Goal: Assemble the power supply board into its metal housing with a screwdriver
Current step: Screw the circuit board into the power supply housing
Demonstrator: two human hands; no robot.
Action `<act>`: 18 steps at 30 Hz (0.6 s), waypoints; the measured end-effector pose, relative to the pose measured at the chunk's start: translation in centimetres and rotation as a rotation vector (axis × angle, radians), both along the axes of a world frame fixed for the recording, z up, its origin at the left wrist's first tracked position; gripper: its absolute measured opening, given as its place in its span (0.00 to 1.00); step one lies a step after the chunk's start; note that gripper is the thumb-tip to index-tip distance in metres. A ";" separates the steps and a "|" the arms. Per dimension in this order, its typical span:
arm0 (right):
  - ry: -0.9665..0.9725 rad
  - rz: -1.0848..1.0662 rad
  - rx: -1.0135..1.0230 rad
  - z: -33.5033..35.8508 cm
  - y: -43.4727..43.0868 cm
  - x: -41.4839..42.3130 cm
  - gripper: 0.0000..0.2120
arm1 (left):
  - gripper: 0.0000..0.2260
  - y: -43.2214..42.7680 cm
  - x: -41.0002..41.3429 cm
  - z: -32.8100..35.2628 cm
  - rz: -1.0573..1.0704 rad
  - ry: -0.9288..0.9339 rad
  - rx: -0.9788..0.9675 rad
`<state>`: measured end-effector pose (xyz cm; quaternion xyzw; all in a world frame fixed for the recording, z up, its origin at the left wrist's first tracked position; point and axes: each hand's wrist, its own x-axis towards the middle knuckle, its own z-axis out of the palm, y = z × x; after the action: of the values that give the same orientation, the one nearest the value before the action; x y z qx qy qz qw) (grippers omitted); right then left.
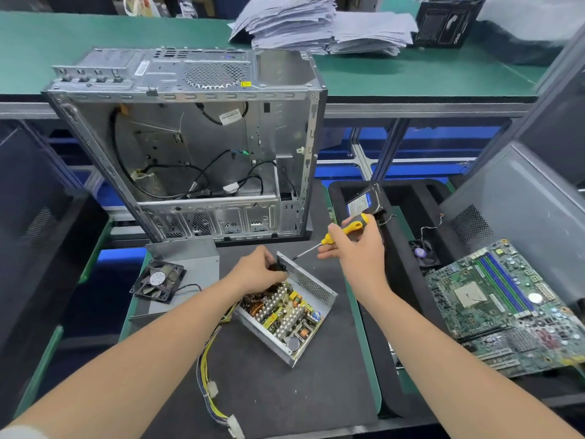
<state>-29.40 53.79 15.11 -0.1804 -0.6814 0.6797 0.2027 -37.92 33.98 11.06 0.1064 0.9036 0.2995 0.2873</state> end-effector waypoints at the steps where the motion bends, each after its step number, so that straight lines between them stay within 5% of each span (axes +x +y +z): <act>1: -0.004 -0.002 0.006 -0.1 0.1 0.1 0.11 | 0.21 0.2 0.0 -0.4 0.002 -0.015 0.021; 8: -0.018 -0.030 -0.001 -0.8 0.3 0.3 0.11 | 0.13 0.2 -1.1 -1.7 0.095 0.011 0.088; 13: -0.024 -0.032 0.002 -0.9 0.1 0.4 0.10 | 0.15 -0.2 -1.4 -1.6 0.115 -0.144 0.217; 18: -0.032 -0.036 0.007 -0.8 -0.1 0.4 0.10 | 0.08 0.0 -1.4 -1.3 0.053 -0.089 0.141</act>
<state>-28.99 53.67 14.33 -0.2024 -0.6837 0.6706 0.2047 -39.36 33.93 9.73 0.0892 0.8692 0.3741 0.3109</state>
